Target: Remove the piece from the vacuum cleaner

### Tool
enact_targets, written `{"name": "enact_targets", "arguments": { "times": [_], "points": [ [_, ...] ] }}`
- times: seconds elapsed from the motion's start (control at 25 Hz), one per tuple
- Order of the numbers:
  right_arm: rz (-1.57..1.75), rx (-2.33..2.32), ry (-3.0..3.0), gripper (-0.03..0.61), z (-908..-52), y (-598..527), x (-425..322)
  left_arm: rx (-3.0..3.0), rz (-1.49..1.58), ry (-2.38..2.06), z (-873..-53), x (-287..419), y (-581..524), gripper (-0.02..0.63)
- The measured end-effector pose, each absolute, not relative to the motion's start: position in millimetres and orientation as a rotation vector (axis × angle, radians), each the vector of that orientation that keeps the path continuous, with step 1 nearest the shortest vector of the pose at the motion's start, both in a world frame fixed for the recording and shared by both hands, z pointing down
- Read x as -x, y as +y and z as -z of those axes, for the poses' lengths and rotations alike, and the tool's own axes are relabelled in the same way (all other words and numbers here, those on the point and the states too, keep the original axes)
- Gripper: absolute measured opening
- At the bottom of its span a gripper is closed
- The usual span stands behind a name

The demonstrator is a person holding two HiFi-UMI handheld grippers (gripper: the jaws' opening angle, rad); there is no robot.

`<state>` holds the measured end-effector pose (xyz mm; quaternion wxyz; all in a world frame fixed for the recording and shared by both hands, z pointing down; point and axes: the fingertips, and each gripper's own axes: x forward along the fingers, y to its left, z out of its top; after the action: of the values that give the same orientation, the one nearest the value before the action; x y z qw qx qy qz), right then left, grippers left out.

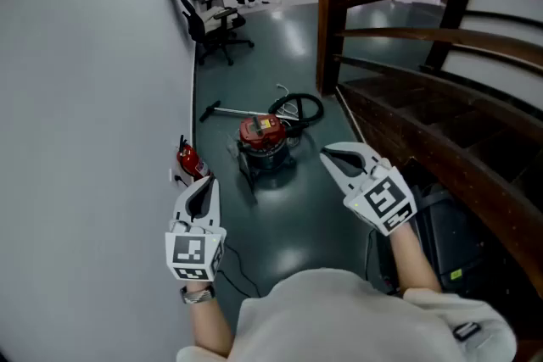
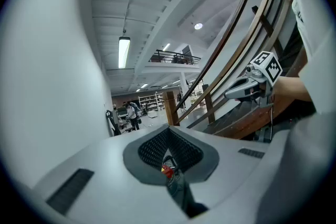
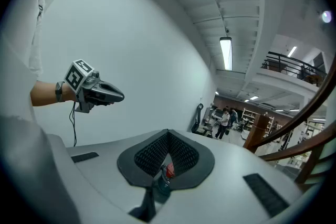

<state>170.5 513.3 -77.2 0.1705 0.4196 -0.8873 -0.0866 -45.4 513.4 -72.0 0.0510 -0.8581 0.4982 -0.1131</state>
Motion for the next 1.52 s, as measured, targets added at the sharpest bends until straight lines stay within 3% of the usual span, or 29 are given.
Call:
{"name": "enact_targets", "arguments": {
  "times": [1.52],
  "points": [
    [0.070, -1.121, -2.658, 0.029, 20.8, 521.5, -227.6, 2.654, 0.490, 1.634, 4.2, -42.5, 534.7, -0.002]
  ]
}}
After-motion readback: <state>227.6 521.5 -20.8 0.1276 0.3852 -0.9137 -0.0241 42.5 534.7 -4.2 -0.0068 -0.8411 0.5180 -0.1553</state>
